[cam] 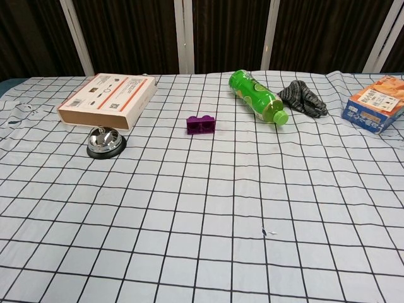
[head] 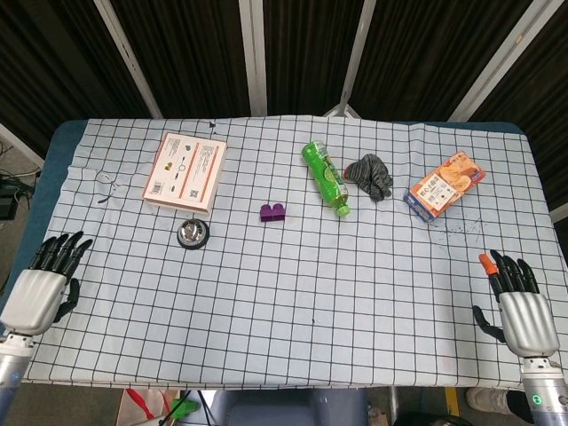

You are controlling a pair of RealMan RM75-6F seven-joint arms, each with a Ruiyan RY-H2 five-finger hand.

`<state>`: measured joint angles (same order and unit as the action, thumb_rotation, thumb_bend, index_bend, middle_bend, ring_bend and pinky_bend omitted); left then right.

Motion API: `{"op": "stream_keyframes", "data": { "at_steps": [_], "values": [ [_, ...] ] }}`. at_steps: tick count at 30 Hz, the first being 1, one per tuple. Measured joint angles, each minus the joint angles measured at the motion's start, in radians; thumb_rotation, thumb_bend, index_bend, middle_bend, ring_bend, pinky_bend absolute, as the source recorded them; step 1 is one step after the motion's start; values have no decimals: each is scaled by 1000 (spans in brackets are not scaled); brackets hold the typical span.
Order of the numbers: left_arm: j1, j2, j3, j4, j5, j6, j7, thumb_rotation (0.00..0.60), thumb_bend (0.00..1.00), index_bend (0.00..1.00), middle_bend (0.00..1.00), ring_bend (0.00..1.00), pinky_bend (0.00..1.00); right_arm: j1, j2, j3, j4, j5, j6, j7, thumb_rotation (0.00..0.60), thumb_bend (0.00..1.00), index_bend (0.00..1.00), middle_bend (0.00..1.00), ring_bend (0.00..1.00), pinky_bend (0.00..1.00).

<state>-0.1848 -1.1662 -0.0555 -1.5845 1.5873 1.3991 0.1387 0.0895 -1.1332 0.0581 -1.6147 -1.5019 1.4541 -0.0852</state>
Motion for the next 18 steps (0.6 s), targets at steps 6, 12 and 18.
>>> {"op": "stream_keyframes", "data": {
  "at_steps": [6, 12, 18],
  "values": [
    [-94, -22, -40, -26, -65, -134, 93, 600, 972, 1, 0, 0, 59, 5, 0, -2, -3, 6, -14, -4, 600, 388, 79, 0, 0, 0],
    [-191, -88, -82, -28, -121, -224, 202, 600, 973, 1, 0, 0, 59, 6, 3, -2, -3, 10, -17, 6, 600, 388, 79, 0, 0, 0],
    [-264, -192, -110, 81, -123, -249, 215, 600, 973, 0, 0, 0, 54, 4, 9, 1, 3, 21, -19, 28, 600, 387, 79, 0, 0, 0]
  ]
}}
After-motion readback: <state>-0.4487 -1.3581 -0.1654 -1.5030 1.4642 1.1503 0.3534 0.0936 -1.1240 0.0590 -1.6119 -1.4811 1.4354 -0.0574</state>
